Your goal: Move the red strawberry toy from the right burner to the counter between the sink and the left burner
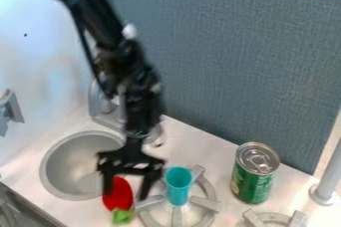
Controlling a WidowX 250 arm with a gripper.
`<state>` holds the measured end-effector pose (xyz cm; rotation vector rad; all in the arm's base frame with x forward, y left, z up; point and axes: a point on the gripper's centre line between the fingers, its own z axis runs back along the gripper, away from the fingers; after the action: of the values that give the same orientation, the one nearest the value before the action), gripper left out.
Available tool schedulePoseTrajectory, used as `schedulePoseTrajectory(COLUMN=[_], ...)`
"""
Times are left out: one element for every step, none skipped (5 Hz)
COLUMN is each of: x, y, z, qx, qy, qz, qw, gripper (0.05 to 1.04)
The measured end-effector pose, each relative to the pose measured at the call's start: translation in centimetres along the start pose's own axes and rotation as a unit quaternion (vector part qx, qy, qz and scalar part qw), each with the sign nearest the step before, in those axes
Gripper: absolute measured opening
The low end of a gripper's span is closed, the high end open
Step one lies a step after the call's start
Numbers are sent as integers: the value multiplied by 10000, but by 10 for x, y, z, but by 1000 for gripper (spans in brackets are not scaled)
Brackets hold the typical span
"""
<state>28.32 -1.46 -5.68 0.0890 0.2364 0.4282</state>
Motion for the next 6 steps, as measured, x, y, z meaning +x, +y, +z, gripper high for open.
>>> schedulePoseTrajectory(x=[-13, -12, -4, 12, 14, 16], y=[-15, -32, -79, -127, -159, -174], z=[34, 55, 87, 79, 85, 74], qx=[191, 317, 133, 73, -28, -161], qy=[-305, -443, -1011, -1291, -1547, -1403], qz=[-212, -562, -1512, -2244, -2748, -3207], qw=[9991, 9969, 9832, 9659, 9490, 9366], gripper=[1003, 1000, 1000, 1000, 1000, 1000])
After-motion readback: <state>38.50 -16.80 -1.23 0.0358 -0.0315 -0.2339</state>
